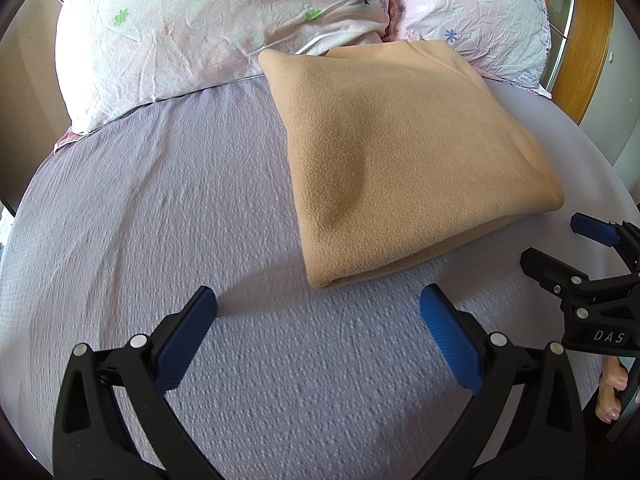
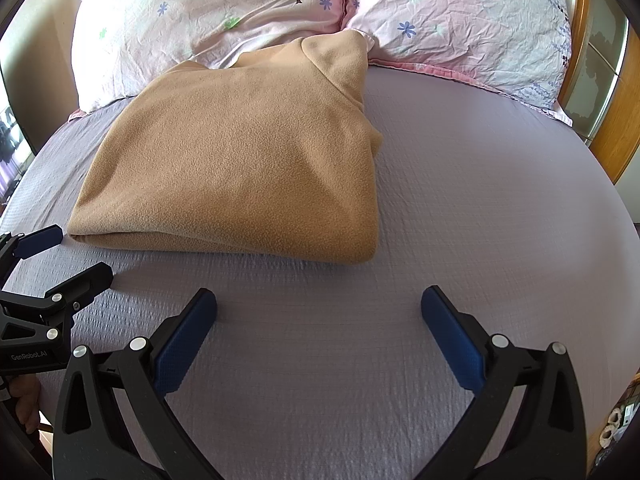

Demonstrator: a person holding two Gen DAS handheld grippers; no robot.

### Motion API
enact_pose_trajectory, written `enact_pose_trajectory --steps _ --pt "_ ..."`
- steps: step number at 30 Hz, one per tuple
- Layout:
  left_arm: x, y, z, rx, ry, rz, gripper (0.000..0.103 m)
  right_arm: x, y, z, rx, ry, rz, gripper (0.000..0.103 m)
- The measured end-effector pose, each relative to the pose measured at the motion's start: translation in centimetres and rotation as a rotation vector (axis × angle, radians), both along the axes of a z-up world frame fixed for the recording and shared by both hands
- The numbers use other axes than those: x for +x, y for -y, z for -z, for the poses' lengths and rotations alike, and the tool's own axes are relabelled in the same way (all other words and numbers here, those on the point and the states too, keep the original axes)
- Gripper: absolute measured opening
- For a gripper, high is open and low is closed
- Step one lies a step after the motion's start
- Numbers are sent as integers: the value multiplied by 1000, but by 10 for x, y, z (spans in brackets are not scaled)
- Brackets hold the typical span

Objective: Fold small clothes

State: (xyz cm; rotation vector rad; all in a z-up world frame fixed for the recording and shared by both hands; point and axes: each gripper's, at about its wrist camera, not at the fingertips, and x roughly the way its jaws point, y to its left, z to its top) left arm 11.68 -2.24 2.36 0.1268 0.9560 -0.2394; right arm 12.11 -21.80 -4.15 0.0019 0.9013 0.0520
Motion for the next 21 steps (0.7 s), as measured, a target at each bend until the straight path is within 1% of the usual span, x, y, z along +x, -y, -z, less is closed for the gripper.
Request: enact_pose_trajectory --steps 21 --pt "-1 0 0 -1 6 -1 101 0 0 0 0 0 0 102"
